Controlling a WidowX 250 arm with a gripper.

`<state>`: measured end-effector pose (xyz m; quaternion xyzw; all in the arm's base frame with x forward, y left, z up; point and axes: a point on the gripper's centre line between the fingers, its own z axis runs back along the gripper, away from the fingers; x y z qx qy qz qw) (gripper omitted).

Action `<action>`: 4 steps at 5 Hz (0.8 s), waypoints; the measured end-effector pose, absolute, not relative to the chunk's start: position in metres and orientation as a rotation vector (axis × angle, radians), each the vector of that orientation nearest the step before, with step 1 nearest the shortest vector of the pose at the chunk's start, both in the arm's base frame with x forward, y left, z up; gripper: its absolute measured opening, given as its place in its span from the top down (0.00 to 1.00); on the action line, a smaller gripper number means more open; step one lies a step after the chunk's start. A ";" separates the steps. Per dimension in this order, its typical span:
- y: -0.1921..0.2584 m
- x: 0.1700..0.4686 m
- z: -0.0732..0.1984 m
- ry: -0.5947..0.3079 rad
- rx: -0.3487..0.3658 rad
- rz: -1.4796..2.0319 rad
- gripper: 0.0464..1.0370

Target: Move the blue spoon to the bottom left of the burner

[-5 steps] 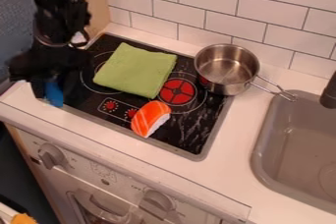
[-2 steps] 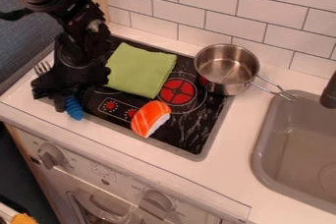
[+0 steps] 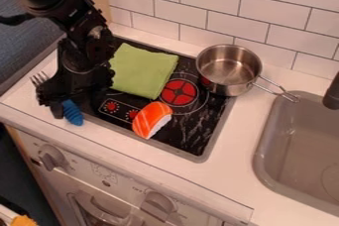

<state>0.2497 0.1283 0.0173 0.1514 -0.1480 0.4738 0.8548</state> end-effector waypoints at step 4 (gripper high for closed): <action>0.113 0.279 0.067 -0.446 0.261 0.869 0.04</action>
